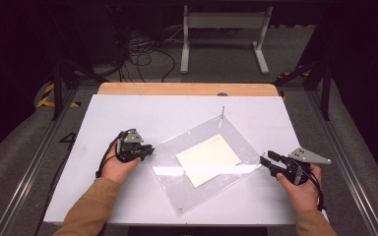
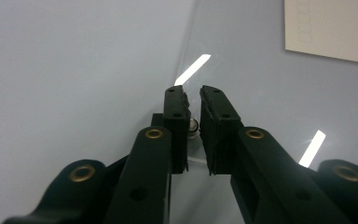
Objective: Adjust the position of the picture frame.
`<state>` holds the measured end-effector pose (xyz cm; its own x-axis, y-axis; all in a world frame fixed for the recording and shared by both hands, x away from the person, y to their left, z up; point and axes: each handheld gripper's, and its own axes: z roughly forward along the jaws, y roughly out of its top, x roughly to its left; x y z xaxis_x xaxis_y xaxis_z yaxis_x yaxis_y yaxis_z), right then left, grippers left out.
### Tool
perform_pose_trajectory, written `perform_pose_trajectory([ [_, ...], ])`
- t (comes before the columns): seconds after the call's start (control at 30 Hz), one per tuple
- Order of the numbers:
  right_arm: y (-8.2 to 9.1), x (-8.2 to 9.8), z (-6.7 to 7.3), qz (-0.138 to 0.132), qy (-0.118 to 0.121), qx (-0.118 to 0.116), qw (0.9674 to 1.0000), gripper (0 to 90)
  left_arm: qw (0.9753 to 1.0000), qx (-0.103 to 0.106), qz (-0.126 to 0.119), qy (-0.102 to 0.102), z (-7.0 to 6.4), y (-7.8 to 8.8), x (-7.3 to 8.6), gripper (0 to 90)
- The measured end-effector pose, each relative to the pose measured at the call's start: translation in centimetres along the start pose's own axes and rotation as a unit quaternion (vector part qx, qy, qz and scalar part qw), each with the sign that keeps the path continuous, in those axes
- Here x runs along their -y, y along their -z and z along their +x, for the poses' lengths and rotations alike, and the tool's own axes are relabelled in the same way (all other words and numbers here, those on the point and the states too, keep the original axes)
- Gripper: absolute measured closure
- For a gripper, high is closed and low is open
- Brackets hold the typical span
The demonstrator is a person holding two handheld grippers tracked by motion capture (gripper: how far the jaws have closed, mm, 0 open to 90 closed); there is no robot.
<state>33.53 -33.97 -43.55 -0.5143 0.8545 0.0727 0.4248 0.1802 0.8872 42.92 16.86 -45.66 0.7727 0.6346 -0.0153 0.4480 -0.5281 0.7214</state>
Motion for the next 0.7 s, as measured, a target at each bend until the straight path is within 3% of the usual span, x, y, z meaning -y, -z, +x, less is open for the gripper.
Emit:
perform_pose_trajectory([
  [0.17, -0.5, -0.1, 0.1, 0.004, 0.008, 0.006, 0.9999, 61.2, 0.9999, -0.006, 0.004, -0.01, -0.2, 0.0, 0.0, 83.0],
  [0.27, -0.6, -0.2, 0.1, 0.011, 0.009, 0.009, 0.9999, 70.1, 0.9999, -0.008, 0.007, -0.003, -0.3, 0.0, -0.1, 83.2],
  [0.47, -0.9, -0.3, 0.0, 0.023, 0.02, 0.021, 0.9993, 83.5, 0.9998, -0.008, 0.01, -0.012, -0.4, 0.1, -0.2, 83.5],
  [0.7, -1.1, -1.1, -0.2, 0.041, 0.028, 0.023, 0.9985, 84.8, 0.9997, -0.011, 0.012, -0.016, -0.4, 0.1, -0.2, 83.6],
])
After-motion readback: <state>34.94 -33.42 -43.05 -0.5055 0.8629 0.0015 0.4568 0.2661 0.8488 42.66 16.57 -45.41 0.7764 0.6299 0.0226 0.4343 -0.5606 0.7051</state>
